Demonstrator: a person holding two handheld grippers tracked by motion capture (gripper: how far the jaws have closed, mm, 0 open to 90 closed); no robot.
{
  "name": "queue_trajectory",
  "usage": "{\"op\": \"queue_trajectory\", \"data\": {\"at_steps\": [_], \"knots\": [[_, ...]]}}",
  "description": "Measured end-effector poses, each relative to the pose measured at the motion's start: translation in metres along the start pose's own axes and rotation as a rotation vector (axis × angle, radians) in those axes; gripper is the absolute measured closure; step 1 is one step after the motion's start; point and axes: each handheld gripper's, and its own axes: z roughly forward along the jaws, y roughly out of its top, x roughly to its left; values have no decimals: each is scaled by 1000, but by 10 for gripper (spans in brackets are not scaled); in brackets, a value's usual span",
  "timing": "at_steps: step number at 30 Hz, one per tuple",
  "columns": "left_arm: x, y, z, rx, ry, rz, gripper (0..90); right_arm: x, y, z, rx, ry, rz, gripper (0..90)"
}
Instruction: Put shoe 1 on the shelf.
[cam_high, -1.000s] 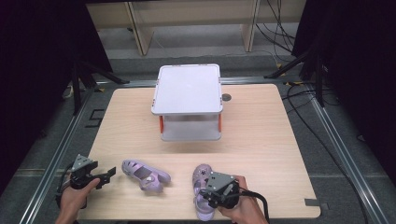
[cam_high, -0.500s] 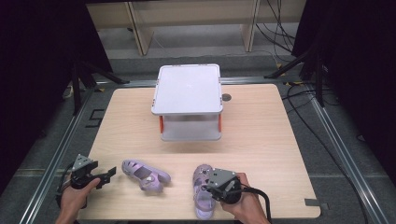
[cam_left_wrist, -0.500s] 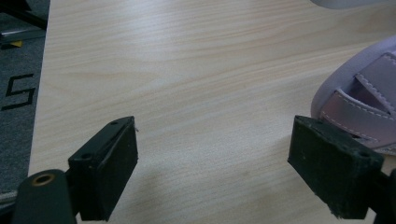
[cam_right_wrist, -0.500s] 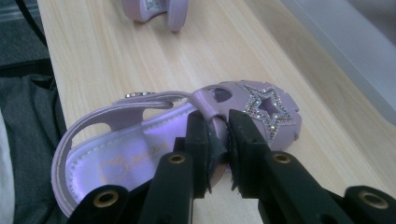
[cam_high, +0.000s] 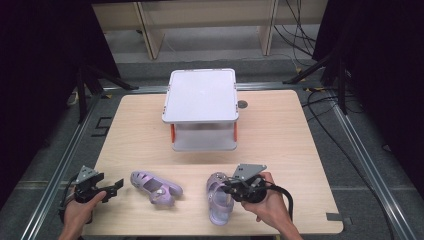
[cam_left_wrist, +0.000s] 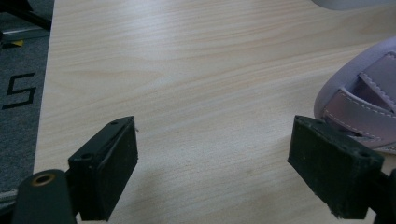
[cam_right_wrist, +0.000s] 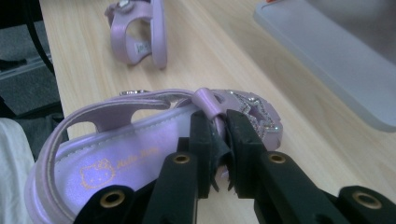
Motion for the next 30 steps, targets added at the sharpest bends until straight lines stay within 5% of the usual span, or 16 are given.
{"op": "queue_trajectory", "data": {"at_steps": [6,13,18,30], "knots": [[0,0,0,0,3,-2,151,-17,19,-6,-38,46,44,818],[1,0,-1,0,2,-5,151,-27,46,-8,-48,46,63,817],[1,0,-1,0,3,-7,151,-34,71,-16,-64,64,10,817],[1,0,-1,-1,1,-6,151,-44,133,-29,-79,93,-23,817]]}}
